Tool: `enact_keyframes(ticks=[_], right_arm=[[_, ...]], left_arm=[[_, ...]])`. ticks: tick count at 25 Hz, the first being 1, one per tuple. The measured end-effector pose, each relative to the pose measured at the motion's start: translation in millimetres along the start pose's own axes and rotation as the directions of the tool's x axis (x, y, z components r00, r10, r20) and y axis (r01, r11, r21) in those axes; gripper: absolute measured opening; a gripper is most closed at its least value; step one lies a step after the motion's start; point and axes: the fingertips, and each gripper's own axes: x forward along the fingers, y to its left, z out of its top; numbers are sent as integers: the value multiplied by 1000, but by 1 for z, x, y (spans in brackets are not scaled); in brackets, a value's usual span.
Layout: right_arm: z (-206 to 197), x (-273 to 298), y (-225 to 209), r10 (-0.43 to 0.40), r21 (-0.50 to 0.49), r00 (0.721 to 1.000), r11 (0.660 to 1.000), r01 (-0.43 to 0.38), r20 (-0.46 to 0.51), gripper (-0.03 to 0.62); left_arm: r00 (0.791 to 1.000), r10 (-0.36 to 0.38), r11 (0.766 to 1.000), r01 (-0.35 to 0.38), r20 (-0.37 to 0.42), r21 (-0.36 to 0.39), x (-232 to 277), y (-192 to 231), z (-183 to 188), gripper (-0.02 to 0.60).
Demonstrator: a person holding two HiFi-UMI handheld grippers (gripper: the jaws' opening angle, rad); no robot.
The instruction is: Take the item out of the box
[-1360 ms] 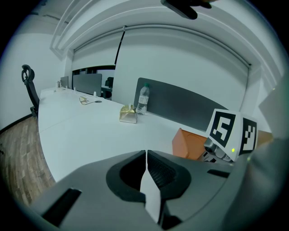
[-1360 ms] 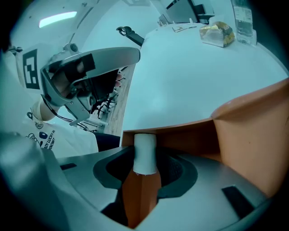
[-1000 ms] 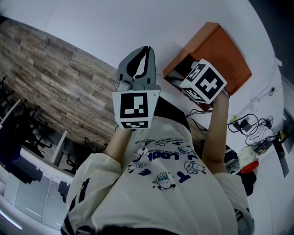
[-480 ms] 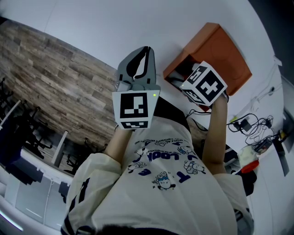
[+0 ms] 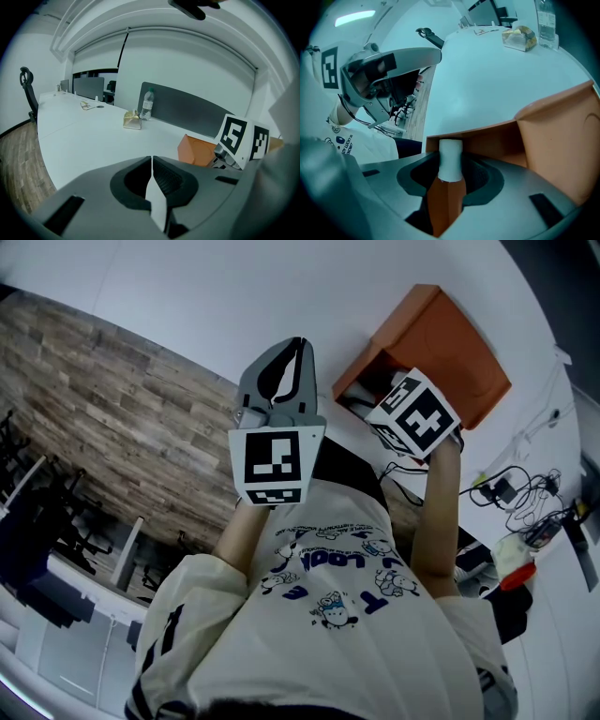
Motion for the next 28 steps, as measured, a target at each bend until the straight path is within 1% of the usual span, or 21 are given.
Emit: enact_keyframes(ticks=[10, 16, 22, 28], right_arm=[[1, -10, -1, -74, 70, 995, 995, 70, 60, 167], [-2, -21, -1, -107, 111, 990, 989, 97, 89, 167], [-6, -34, 2, -148, 166, 980, 978, 125, 132, 167], [-7, -45, 9, -184, 194, 969, 969, 151, 167, 167]], left_arm=[[999, -34, 999, 34, 13, 18, -8, -5, 3, 23], [998, -53, 998, 52, 27, 35, -12, -9, 9, 23], [996, -79, 995, 76, 46, 57, -18, -17, 17, 23], [992, -110, 992, 106, 64, 73, -25, -25, 25, 23]])
